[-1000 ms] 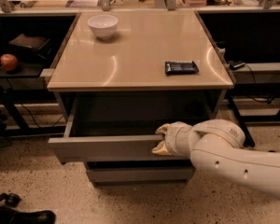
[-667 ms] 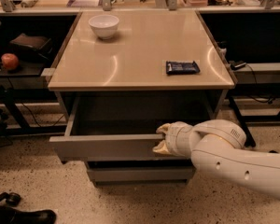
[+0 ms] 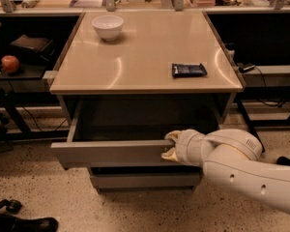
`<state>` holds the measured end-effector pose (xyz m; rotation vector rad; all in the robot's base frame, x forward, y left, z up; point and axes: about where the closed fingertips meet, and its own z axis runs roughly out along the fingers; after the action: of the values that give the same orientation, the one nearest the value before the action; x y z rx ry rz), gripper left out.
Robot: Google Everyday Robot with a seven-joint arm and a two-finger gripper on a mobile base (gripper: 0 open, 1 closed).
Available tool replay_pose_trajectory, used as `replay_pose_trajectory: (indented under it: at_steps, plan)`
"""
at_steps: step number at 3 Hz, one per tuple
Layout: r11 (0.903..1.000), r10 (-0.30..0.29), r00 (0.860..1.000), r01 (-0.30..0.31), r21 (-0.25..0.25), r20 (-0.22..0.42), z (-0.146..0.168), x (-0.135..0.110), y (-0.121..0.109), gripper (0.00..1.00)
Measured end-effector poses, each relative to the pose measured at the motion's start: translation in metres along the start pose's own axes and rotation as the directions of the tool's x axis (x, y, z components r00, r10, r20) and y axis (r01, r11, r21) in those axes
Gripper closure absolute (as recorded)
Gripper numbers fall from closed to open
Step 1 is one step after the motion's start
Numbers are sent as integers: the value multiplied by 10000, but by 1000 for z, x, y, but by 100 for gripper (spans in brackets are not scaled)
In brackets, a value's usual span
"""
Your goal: Open top drawer
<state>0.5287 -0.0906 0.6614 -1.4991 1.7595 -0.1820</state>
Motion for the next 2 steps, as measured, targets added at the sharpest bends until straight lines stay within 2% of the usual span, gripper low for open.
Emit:
replay_pose_trajectory:
  at_steps: [1, 2]
  plan:
    - [9991, -124, 9997, 116, 401, 194, -31, 2, 10, 100]
    - [9991, -125, 9997, 117, 401, 196, -31, 2, 10, 100]
